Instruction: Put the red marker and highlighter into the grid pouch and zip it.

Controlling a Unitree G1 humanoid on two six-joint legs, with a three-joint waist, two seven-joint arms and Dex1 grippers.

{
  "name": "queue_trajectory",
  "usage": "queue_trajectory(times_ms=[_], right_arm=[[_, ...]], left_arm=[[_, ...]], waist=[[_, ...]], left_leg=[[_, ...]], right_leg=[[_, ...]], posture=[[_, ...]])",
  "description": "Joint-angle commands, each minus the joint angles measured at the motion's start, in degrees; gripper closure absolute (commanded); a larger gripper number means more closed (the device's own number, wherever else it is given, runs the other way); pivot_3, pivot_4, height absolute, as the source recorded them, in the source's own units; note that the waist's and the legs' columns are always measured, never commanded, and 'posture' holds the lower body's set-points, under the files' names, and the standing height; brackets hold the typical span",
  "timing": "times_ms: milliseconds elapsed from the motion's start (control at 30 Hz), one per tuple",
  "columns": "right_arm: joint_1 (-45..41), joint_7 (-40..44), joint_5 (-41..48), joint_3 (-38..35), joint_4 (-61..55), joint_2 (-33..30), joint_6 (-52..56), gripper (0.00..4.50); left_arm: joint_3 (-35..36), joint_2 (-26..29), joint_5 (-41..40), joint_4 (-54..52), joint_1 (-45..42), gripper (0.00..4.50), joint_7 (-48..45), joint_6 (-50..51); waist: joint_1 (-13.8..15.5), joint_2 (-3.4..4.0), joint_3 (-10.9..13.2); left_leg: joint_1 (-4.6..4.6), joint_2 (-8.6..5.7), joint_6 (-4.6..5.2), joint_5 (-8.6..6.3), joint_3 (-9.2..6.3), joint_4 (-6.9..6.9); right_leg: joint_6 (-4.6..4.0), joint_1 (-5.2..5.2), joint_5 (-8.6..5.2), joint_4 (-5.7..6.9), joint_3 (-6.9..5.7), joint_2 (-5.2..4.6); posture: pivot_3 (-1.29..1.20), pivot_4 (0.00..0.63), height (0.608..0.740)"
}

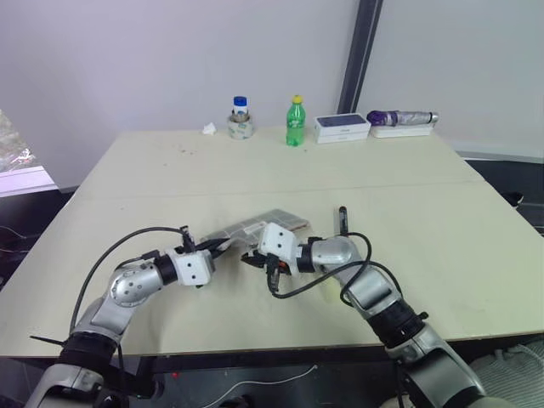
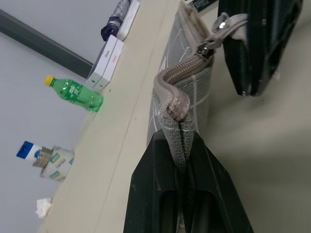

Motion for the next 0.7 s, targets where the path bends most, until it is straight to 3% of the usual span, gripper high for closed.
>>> queue_trajectory(times_ms=[33,267,367,700], right_arm=[[-2.31,-0.52,0.47,0.02,-2.07,2.63,-1.29,4.46],[-2.87,-1.72,-1.48,-1.59,1.76,1.45,-2.93,4.46],[-1.84,-0.13,-0.63,-1.21,0.57,1.14,-4.88,4.46],[-1.09,4.81,-0.43,1.96,-1.53,1.97,-9.85,4.46]], left_arm=[[-1.41,0.4,2.05,-0.52,-1.17,4.5,0.57,-1.45],[-0.55,2.9,2.56,-1.09,0.43,4.5,1.57,-3.72],[-0.92,4.97,7.4,0.99,0.85,4.5,4.91,-6.78],[-3.46,3.27,10.8,1.81,-0.98,4.5,7.83,-4.81]], waist=[[-0.01,0.0,0.0],[-0.03,0.0,0.0],[-0.03,0.0,0.0],[0.0,0.0,0.0]], left_leg=[[0.0,0.0,0.0,0.0,0.0,0.0],[0.0,0.0,0.0,0.0,0.0,0.0],[0.0,0.0,0.0,0.0,0.0,-0.01],[0.01,-0.02,0.0,0.0,0.0,0.0]], right_leg=[[0.0,0.01,0.0,0.0,0.0,0.0],[0.0,-0.01,0.0,0.0,0.0,0.01],[0.0,-0.01,0.0,0.01,0.01,0.02],[0.0,-0.01,0.0,0.02,0.0,0.02]], posture=[[0.0,0.15,0.74],[0.0,0.15,0.74],[0.0,0.15,0.74],[0.0,0.15,0.74]])
